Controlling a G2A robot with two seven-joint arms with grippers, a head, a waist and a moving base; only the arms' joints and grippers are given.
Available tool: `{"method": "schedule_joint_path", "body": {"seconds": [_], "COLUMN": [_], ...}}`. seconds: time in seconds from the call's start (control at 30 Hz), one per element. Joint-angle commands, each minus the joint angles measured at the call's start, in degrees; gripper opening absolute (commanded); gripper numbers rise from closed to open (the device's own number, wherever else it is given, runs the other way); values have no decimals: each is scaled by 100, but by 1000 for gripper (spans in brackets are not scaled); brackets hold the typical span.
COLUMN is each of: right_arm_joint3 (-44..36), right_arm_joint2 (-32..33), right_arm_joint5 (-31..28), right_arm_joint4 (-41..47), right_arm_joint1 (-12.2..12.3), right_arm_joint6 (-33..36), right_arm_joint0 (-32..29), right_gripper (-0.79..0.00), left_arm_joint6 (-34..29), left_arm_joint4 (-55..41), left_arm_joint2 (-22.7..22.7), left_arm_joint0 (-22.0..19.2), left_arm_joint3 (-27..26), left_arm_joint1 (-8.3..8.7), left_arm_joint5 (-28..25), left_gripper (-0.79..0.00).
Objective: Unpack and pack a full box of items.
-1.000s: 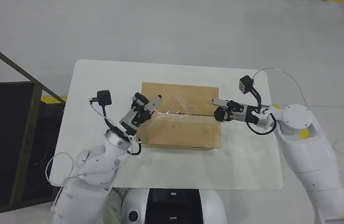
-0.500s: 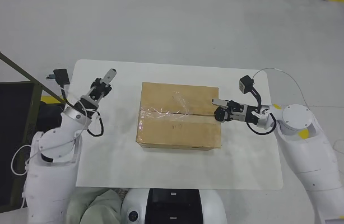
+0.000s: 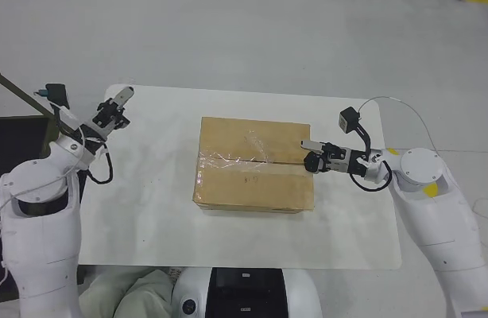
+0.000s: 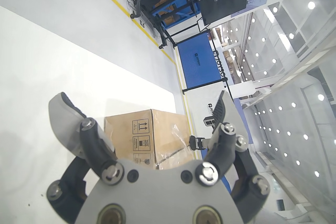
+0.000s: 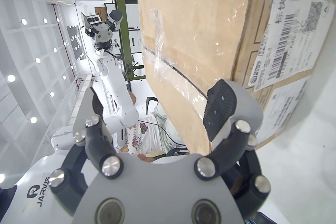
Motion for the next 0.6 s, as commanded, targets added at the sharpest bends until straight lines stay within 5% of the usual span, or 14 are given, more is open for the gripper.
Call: {"method": "schedule_joint_path", "body": {"seconds": [0.0,0.57], "right_arm_joint3": [0,-8], "right_arm_joint2": [0,-2], "right_arm_joint5": [0,5], "right_arm_joint4": [0,4], "right_arm_joint1": [0,-1], "right_arm_joint6": [0,-25], "right_arm_joint0": [0,-7], "right_gripper": [0,0], "left_arm_joint6": [-287,-320], "left_arm_joint4": [-65,-72], "left_arm_joint2": [-4,-9], "left_arm_joint0": [-35,-37], "left_arm_joint3": [53,66], "left_arm_joint1": [33,38], "left_arm_joint5": [-86,-100], "left_gripper": [0,0]}}
